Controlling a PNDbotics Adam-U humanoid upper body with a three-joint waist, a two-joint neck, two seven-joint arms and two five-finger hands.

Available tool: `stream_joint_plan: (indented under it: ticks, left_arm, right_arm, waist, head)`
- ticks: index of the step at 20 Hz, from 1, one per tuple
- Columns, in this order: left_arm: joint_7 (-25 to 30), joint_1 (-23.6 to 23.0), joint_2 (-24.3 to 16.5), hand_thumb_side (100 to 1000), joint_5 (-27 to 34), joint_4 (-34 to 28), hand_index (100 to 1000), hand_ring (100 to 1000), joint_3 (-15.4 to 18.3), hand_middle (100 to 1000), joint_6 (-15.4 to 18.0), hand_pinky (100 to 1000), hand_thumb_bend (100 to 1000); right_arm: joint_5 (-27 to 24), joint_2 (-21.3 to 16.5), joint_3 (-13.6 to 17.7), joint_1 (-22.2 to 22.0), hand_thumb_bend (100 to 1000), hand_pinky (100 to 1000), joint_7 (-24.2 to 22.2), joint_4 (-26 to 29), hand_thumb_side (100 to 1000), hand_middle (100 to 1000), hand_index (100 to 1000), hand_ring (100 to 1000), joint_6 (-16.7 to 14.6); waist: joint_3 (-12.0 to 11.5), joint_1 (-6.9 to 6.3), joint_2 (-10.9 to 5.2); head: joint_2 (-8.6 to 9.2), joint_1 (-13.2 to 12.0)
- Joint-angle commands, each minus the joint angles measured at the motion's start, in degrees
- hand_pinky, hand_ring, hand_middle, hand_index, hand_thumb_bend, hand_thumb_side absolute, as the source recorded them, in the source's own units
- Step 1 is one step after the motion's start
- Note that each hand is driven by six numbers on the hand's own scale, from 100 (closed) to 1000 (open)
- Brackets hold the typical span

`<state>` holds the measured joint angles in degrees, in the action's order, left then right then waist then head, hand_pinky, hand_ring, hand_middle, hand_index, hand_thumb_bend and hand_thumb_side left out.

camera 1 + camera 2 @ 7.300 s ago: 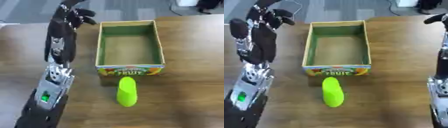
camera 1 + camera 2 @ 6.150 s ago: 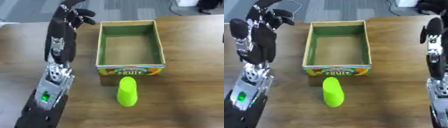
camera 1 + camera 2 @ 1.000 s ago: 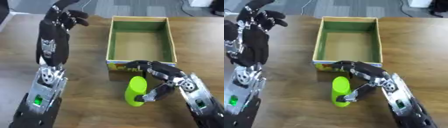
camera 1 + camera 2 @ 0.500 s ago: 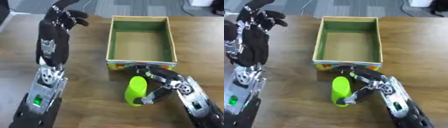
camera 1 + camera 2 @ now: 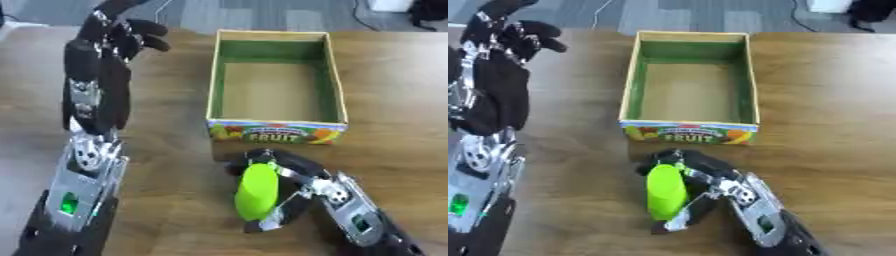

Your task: Pick up objects on the table and place them in the box.

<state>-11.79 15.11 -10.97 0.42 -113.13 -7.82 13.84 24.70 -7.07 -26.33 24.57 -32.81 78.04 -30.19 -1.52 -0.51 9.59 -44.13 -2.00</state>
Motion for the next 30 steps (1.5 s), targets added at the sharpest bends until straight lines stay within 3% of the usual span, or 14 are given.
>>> stream_joint_plan:
  ticks: [1,3,4,5,9,10,11,14,15,16,17,21,25,30]
  left_arm:
    - [0.3,0.57,-0.26,925,0.12,-0.56,794,610,-0.08,743,0.16,517,568]
    - [0.3,0.48,-0.24,925,0.13,-0.49,794,610,-0.06,742,0.18,517,568]
    - [0.3,0.45,-0.23,925,0.13,-0.47,794,610,-0.05,741,0.19,517,568]
    - [0.3,0.42,-0.21,925,0.12,-0.44,794,610,-0.04,741,0.2,517,568]
    - [0.23,0.24,-0.13,925,0.0,-0.32,794,610,0.06,739,0.21,517,568]
    - [0.22,0.2,-0.12,925,-0.01,-0.31,794,610,0.08,740,0.22,517,568]
    - [0.21,0.16,-0.11,925,-0.03,-0.29,794,610,0.09,739,0.22,517,568]
    - [0.11,0.01,-0.1,925,-0.13,-0.21,794,609,0.24,739,0.21,518,568]
    - [0.05,-0.05,-0.09,925,-0.15,-0.17,794,609,0.31,738,0.22,518,568]
    - [-0.05,-0.11,-0.09,925,-0.17,-0.11,794,609,0.41,738,0.23,518,568]
    - [-0.13,-0.16,-0.09,925,-0.19,-0.02,794,609,0.49,738,0.24,518,567]
    - [-0.44,-0.38,-0.21,925,-0.23,0.45,794,609,0.76,737,0.3,517,567]
    - [-0.8,-0.57,-0.29,927,-0.28,1.29,794,609,0.99,737,0.37,517,567]
    - [-0.74,-0.72,-0.3,928,-0.29,2.3,794,608,0.82,737,0.45,517,566]
  right_arm:
    - [0.91,0.47,-1.16,0.34,668,100,0.24,-1.24,341,455,628,478,1.25]
    - [0.74,0.53,-0.94,0.4,623,100,4.13,-1.35,328,338,531,327,2.65]
    - [0.61,0.53,-1.0,0.42,613,100,6.17,-1.4,327,324,517,305,3.27]
    - [0.48,0.56,-1.02,0.4,600,100,8.08,-1.41,325,277,475,228,3.79]
    - [0.04,0.44,-1.18,0.4,601,100,11.65,-0.9,296,203,424,110,4.51]
    - [0.13,0.37,-1.17,0.41,604,100,11.77,-0.65,300,214,435,122,4.56]
    - [0.15,0.3,-1.22,0.43,555,100,11.61,-0.33,284,162,381,100,4.51]
    - [-1.0,-0.16,-1.1,0.58,463,100,9.72,1.47,262,108,333,100,4.52]
    - [-1.71,-0.4,-1.01,0.66,444,100,8.92,2.13,206,100,311,100,4.92]
    - [-2.73,-0.77,-0.99,0.86,514,100,7.97,2.97,100,100,315,100,5.66]
    - [-4.04,-1.2,-1.0,1.12,441,100,7.03,3.97,153,100,298,100,6.61]
    - [-13.45,-5.03,-0.26,3.61,448,100,4.02,10.29,129,100,295,100,13.85]
    - [-24.11,-10.75,3.19,7.45,451,100,3.87,17.06,151,100,296,100,21.64]
    - [-28.68,-15.16,6.65,11.89,449,100,6.17,20.0,194,100,294,100,25.87]
  waist:
    - [0.09,-0.04,-0.82]
    - [0.13,-0.05,-0.95]
    - [0.14,-0.05,-1.0]
    - [0.16,-0.06,-1.04]
    - [0.22,-0.13,-1.24]
    - [0.23,-0.15,-1.28]
    - [0.23,-0.17,-1.32]
    - [0.33,-0.13,-1.51]
    - [0.4,-0.09,-1.58]
    - [0.49,-0.01,-1.67]
    - [0.58,0.06,-1.75]
    - [1.1,0.45,-2.2]
    - [1.8,0.97,-2.62]
    - [2.05,1.05,-2.97]
  head:
    - [0.01,0.83]
    - [0.01,0.94]
    - [0.01,0.97]
    - [0.01,0.98]
    - [0.01,1.03]
    - [0.01,1.05]
    - [0.01,1.08]
    - [0.01,1.01]
    - [0.01,0.95]
    - [0.01,0.88]
    - [0.01,0.82]
    - [0.01,0.45]
    - [0.01,-0.07]
    - [0.01,-0.5]
